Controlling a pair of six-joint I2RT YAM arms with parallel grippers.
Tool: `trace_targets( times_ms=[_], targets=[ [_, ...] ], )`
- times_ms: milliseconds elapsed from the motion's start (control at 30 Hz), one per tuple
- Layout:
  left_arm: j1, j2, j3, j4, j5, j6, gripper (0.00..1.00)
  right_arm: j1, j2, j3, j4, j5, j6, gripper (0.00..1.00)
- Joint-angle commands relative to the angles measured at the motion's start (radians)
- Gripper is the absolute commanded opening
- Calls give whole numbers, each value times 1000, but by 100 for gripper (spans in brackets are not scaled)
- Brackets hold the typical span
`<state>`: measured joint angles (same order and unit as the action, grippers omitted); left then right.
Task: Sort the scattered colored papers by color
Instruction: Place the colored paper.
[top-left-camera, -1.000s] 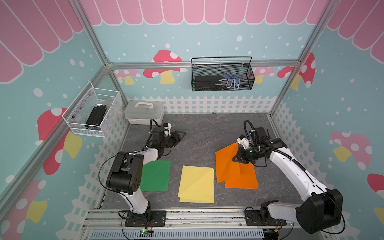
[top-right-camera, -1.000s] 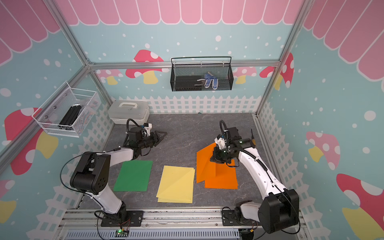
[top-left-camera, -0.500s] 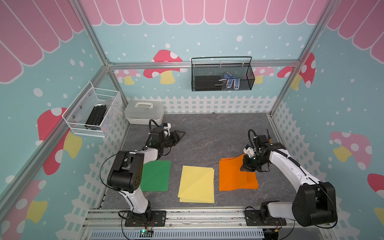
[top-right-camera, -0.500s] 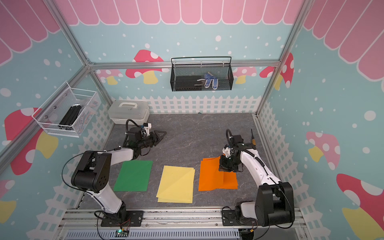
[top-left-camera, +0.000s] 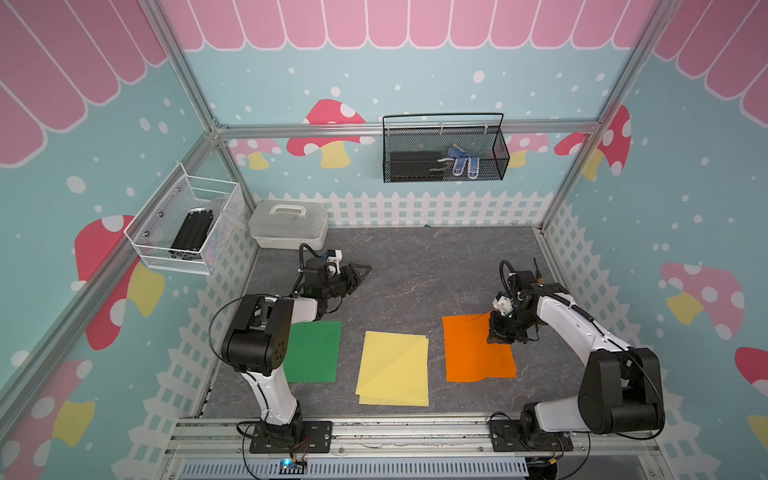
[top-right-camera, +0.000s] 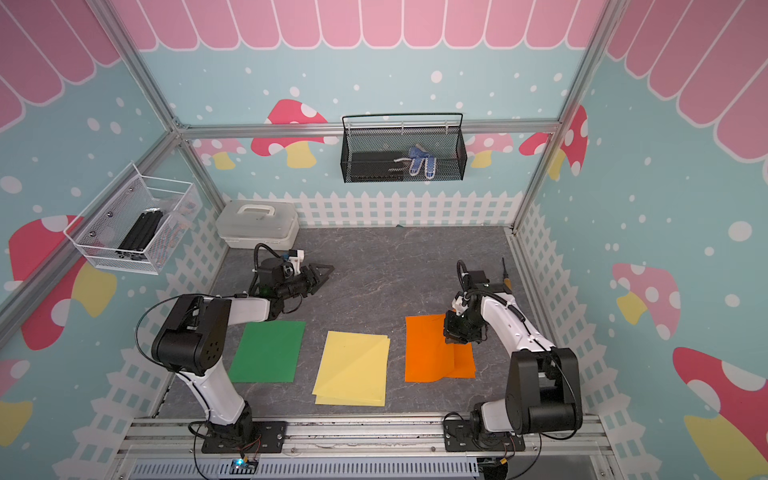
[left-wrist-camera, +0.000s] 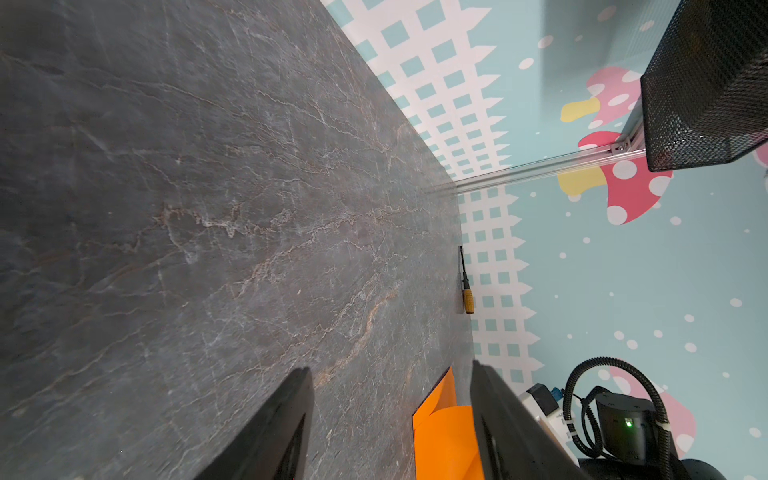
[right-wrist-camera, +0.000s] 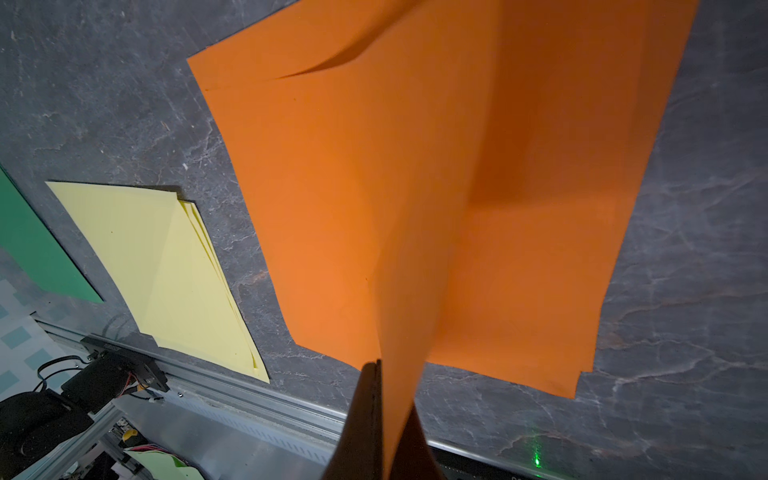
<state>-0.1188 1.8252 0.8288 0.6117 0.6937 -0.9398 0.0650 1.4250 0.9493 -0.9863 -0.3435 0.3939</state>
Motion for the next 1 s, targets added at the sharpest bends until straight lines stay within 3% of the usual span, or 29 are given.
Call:
trace_targets(
  times_ms=[0,900,933,967],
  targets=[
    [8,18,-11,56,21,-19,63,-8,22,14,16,14,5,0],
    [14,38,-7,68,33,-31,62,-50,50,40,34,62,10,0],
    [15,39,-7,69,35,-31,62,-51,50,39,31,65,10,1],
    [15,39,-7,70,36,-31,62,-51,48,39,27,76,13,10]
  ],
)
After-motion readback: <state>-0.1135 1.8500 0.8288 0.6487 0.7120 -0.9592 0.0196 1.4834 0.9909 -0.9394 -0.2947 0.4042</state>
